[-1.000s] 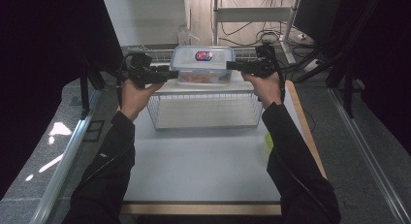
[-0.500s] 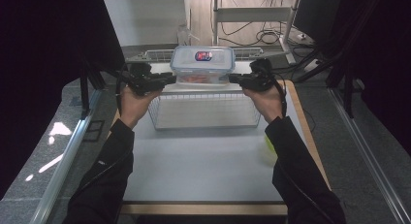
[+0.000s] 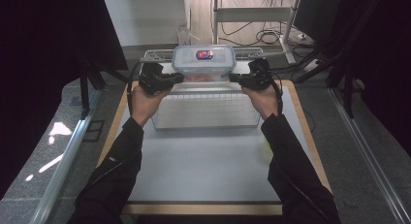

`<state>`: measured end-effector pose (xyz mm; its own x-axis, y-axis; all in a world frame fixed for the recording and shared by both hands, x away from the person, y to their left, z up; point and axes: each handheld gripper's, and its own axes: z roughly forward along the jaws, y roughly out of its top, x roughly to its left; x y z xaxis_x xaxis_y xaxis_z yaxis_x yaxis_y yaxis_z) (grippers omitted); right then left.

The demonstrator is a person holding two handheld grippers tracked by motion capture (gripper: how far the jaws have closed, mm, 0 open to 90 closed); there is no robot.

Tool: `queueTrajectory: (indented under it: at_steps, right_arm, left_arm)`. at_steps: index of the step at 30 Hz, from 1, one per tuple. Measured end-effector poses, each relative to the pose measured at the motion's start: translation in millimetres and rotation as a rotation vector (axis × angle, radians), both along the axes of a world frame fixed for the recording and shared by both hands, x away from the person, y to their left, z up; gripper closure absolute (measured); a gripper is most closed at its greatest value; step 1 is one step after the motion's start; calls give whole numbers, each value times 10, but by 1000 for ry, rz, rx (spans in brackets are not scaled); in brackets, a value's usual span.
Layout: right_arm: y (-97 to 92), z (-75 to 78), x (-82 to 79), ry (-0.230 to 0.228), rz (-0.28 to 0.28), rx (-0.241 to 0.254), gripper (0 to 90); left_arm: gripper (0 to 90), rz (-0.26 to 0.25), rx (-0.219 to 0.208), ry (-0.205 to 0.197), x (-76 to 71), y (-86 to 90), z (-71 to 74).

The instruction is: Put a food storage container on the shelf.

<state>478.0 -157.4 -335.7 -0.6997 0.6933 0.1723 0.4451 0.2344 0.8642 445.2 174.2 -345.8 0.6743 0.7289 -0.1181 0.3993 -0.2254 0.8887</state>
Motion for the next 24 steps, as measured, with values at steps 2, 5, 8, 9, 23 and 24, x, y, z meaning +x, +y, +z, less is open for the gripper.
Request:
queueTrajectory:
  at_steps: [2, 5, 8, 9, 23, 24]
  right_arm:
    - [-10, -6, -18, -9, -5, -10, 857]
    - [-57, -17, -60, -11, -5, 2, 821]
    - [-105, -23, -114, -14, 2, 16, 760]
    - [-111, -25, -156, -16, 14, 14, 707]
    - [-46, -124, -521, -66, 84, -61, 431]
    - [-52, -141, -556, -70, 86, -65, 404]
  left_arm:
    - [746, -12, 0, -14, -32, 0, -10]
    - [712, -52, -15, -22, -104, 12, -40]
    - [624, -65, -15, -34, -189, 5, -75]
    - [602, -78, -14, -33, -246, 3, -96]
    - [375, -125, 2, -50, -695, 14, -252]
    - [362, -125, 5, -53, -720, 12, -262]
